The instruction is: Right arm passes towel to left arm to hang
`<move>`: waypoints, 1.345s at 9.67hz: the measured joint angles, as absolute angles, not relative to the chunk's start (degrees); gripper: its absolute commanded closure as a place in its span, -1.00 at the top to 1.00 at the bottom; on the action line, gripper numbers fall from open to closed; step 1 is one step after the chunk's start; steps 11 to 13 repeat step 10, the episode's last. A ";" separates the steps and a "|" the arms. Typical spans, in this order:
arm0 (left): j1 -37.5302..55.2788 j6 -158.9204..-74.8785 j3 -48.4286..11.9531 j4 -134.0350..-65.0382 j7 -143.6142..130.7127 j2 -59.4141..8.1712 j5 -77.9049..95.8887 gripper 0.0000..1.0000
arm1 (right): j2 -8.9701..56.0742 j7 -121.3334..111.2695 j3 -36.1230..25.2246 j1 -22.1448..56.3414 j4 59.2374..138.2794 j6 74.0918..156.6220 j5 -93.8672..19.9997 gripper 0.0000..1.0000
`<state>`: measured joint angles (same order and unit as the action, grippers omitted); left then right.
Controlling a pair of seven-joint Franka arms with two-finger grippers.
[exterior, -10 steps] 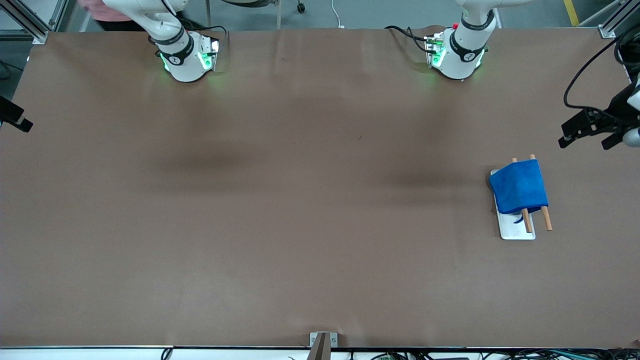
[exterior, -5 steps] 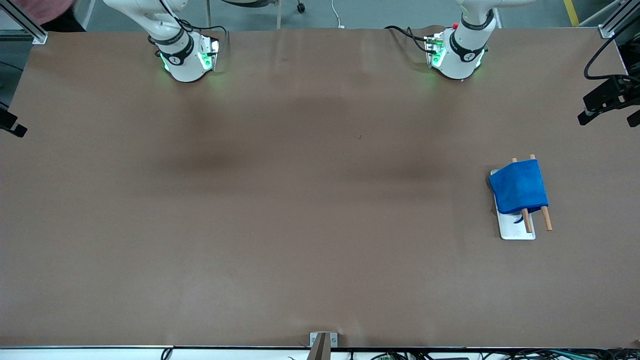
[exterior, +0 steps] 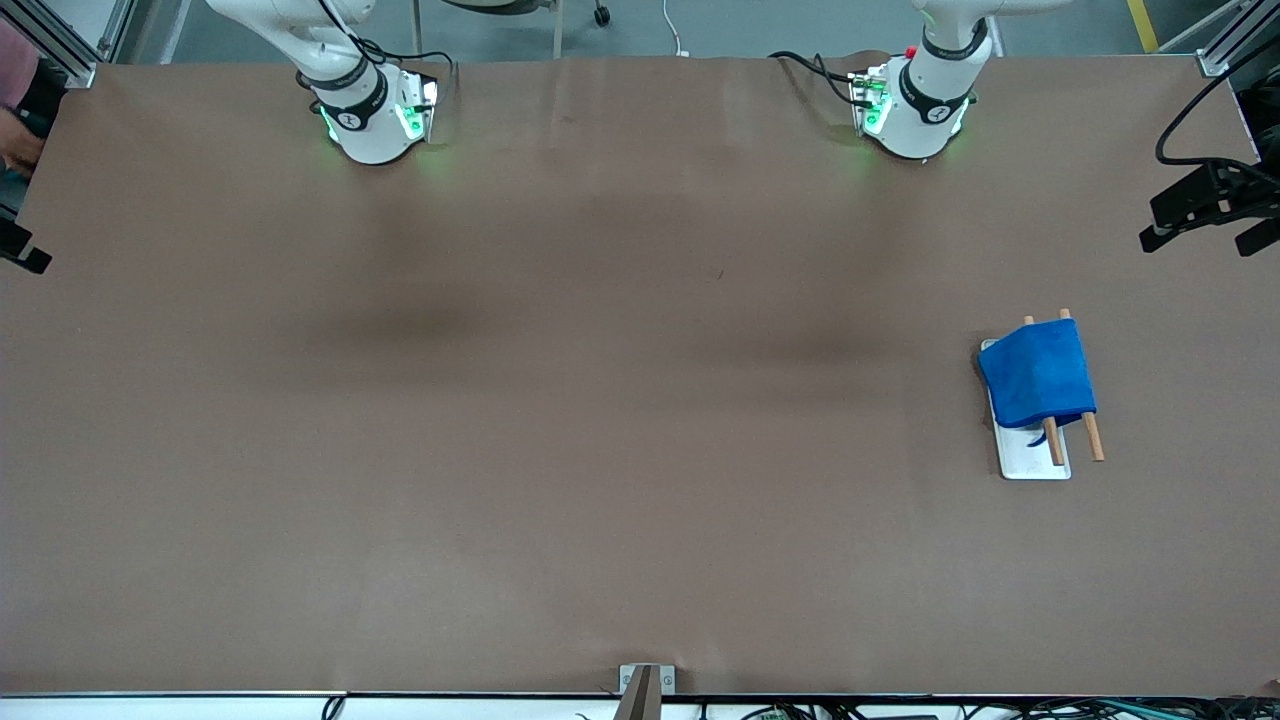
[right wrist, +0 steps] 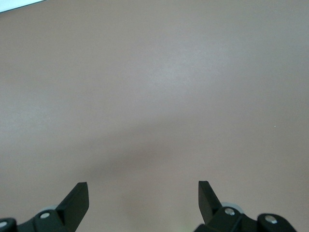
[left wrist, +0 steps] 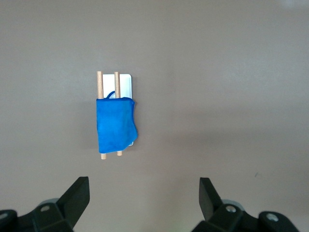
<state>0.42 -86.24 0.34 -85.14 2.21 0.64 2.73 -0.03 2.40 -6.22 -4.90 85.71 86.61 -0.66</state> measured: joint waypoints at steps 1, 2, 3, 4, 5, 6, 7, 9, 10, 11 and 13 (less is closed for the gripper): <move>0.66 -86.25 0.34 -85.41 2.06 0.64 2.73 1.00 | -0.03 1.37 -6.20 -4.89 85.66 86.54 -0.30 1.00; 0.71 -86.25 0.39 -85.57 2.06 0.63 2.73 1.00 | -0.03 0.87 -6.15 -4.87 85.58 86.30 0.16 1.00; 0.89 -86.25 0.50 -85.59 2.06 0.64 2.73 1.00 | -0.03 0.64 -6.08 -4.85 85.42 86.03 0.29 1.00; 1.44 -86.25 0.90 -85.63 2.06 0.64 2.72 1.00 | -0.03 0.49 -6.04 -4.83 85.23 85.91 0.33 1.00; 2.10 -86.25 1.42 -85.70 2.06 0.64 2.72 1.00 | -0.03 0.43 -6.00 -4.82 85.15 85.67 0.42 1.00; 2.53 -86.25 1.83 -85.74 2.06 0.64 2.71 1.00 | -0.03 0.39 -5.98 -4.82 85.13 85.30 0.52 1.00; 2.95 -86.26 2.29 -85.75 2.06 0.64 2.71 1.00 | -0.03 0.36 -5.95 -4.81 85.13 85.08 0.63 1.00; 3.35 -86.28 2.78 -85.82 2.05 0.64 2.71 1.00 | -0.03 0.32 -5.90 -4.73 85.13 84.97 0.74 1.00; 3.34 -86.28 2.94 -85.90 2.05 0.64 2.70 1.00 | -0.03 0.32 -5.80 -4.62 85.13 84.97 0.76 1.00; 3.34 -86.28 2.94 -85.90 2.05 0.64 2.70 1.00 | -0.03 0.32 -5.80 -4.62 85.13 84.97 0.76 1.00; 3.34 -86.28 2.94 -85.90 2.05 0.64 2.70 1.00 | -0.03 0.32 -5.80 -4.62 85.13 84.97 0.76 1.00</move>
